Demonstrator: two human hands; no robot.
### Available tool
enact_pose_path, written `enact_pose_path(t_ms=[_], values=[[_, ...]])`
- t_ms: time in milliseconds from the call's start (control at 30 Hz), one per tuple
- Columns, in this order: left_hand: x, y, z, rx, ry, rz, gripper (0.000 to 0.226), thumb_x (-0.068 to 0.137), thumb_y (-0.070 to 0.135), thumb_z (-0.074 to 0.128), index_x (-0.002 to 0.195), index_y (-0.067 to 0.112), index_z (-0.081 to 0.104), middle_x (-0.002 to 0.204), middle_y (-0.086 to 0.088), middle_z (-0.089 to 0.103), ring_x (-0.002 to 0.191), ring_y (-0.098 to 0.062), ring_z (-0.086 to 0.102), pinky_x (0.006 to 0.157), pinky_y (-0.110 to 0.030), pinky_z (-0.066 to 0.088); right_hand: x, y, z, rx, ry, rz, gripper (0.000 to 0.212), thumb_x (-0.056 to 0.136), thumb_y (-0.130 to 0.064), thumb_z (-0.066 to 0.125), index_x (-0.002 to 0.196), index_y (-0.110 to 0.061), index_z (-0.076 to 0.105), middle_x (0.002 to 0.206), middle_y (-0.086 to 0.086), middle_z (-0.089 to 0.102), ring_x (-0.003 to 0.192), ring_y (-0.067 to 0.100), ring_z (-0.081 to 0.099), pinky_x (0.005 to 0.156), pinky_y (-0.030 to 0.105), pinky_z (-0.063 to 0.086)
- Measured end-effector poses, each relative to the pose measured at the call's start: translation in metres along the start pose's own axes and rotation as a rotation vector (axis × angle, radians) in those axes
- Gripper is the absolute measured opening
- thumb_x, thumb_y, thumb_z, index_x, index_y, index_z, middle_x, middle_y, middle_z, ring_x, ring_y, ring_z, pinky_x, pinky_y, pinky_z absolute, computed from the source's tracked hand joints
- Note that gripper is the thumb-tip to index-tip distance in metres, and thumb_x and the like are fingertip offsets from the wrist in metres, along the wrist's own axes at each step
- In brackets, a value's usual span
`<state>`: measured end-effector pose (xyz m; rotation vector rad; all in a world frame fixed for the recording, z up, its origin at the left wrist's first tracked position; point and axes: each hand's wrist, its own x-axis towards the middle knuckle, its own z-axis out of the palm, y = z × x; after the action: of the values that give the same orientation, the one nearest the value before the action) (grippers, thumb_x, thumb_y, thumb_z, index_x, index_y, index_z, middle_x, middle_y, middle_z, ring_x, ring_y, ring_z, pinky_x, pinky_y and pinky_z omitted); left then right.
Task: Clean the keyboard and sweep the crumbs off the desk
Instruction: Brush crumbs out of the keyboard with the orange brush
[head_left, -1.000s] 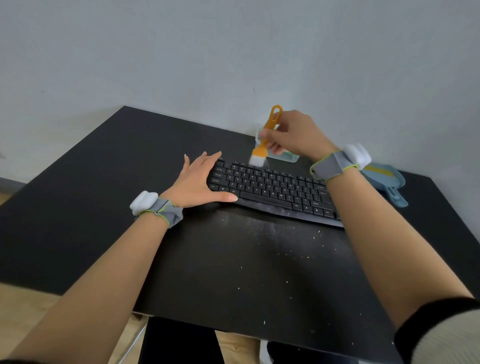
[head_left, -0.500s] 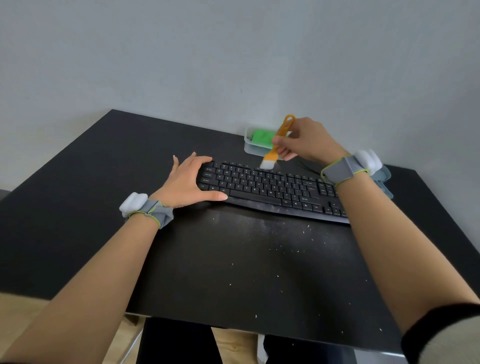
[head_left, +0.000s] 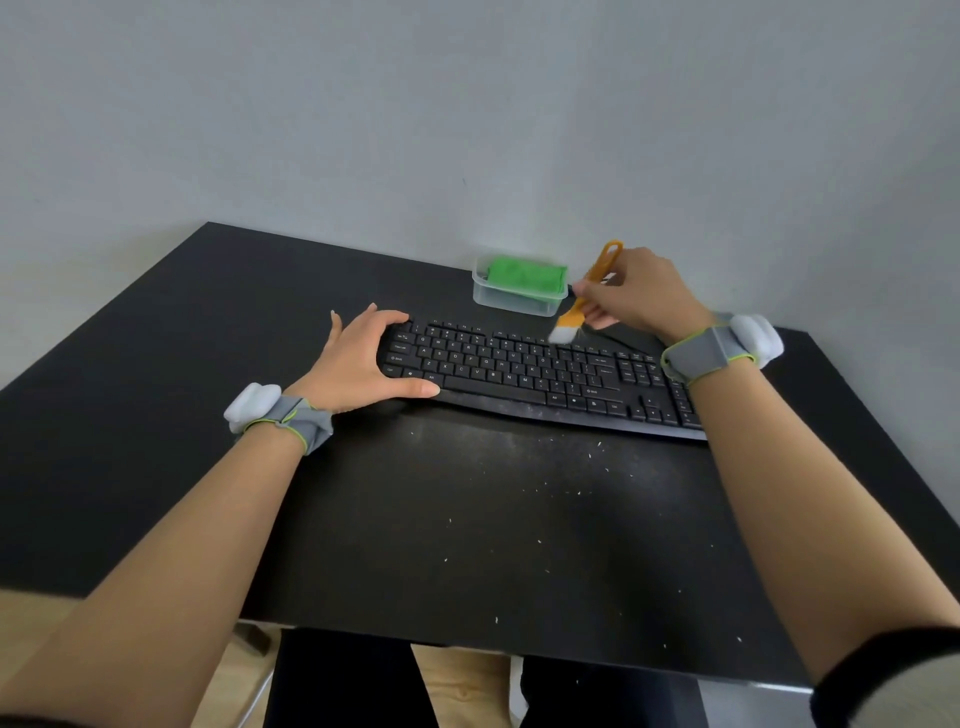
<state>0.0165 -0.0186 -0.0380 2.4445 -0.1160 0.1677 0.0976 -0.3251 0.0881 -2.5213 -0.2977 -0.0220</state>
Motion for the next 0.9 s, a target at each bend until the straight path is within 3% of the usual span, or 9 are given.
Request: enact_pose_path(t_ms=[67, 200, 367, 533, 633, 767, 900], values=[[0.0, 0.0, 0.001, 0.004, -0.002, 0.003, 0.117, 0.049, 0.085, 0.062, 0.144, 0.021, 0.038, 0.153, -0.002, 0.038, 0.152, -0.021, 0.009, 0.119, -0.052, -0.015, -0.004, 0.006, 0.001, -0.069, -0.017, 0.029, 0.018, 0.093, -0.023, 0.063, 0.088, -0.007, 0.068, 0.069, 0.001, 0.074, 0.057, 0.008, 0.072, 0.066, 0.02, 0.059], [0.0, 0.001, 0.001, 0.006, -0.002, 0.003, 0.117, 0.049, 0.086, 0.062, 0.143, 0.021, 0.037, 0.153, -0.002, 0.038, 0.152, -0.022, 0.01, 0.119, -0.053, -0.015, -0.005, 0.027, -0.017, -0.225, 0.039, 0.131, 0.025, 0.085, -0.026, 0.061, 0.084, -0.002, 0.068, 0.076, 0.013, 0.075, 0.079, 0.032, 0.072, 0.086, 0.044, 0.058], [-0.002, 0.003, -0.001, 0.013, 0.0, 0.004, 0.118, 0.048, 0.086, 0.061, 0.143, 0.02, 0.038, 0.152, -0.002, 0.039, 0.151, -0.022, 0.011, 0.119, -0.054, -0.013, -0.01, 0.024, -0.015, 0.023, 0.028, 0.116, 0.024, 0.09, -0.027, 0.065, 0.091, -0.004, 0.068, 0.074, 0.008, 0.076, 0.07, 0.024, 0.075, 0.082, 0.041, 0.061], [-0.004, 0.007, -0.001, 0.005, -0.012, 0.002, 0.116, 0.05, 0.083, 0.065, 0.143, 0.02, 0.038, 0.152, -0.002, 0.039, 0.152, -0.022, 0.01, 0.119, -0.054, -0.014, -0.014, 0.025, -0.02, -0.36, 0.137, 0.149, 0.021, 0.089, -0.025, 0.06, 0.087, -0.004, 0.061, 0.092, 0.022, 0.069, 0.097, 0.041, 0.063, 0.076, 0.036, 0.049], [-0.005, 0.008, -0.001, 0.006, 0.008, -0.003, 0.103, 0.063, 0.068, 0.079, 0.144, 0.019, 0.038, 0.153, -0.003, 0.038, 0.152, -0.022, 0.01, 0.119, -0.054, -0.013, -0.014, 0.01, -0.014, -0.208, 0.155, 0.066, 0.026, 0.09, -0.033, 0.06, 0.087, -0.007, 0.064, 0.081, 0.014, 0.073, 0.087, 0.032, 0.07, 0.085, 0.04, 0.055], [-0.005, 0.009, 0.0, -0.007, 0.032, -0.009, 0.1, 0.065, 0.062, 0.08, 0.144, 0.017, 0.038, 0.152, -0.003, 0.039, 0.152, -0.021, 0.009, 0.12, -0.052, -0.014, -0.015, -0.026, 0.015, 0.153, 0.11, -0.04, 0.021, 0.096, -0.03, 0.063, 0.096, -0.009, 0.064, 0.07, 0.001, 0.075, 0.057, 0.013, 0.071, 0.063, 0.027, 0.06], [-0.004, 0.01, 0.001, -0.02, 0.052, -0.011, 0.099, 0.063, 0.062, 0.081, 0.141, 0.017, 0.039, 0.15, -0.002, 0.041, 0.151, -0.021, 0.011, 0.12, -0.052, -0.014, -0.015, -0.063, 0.05, 0.328, -0.002, -0.139, 0.018, 0.097, -0.027, 0.063, 0.101, -0.009, 0.064, 0.077, 0.006, 0.076, 0.064, 0.016, 0.074, 0.063, 0.029, 0.061]])
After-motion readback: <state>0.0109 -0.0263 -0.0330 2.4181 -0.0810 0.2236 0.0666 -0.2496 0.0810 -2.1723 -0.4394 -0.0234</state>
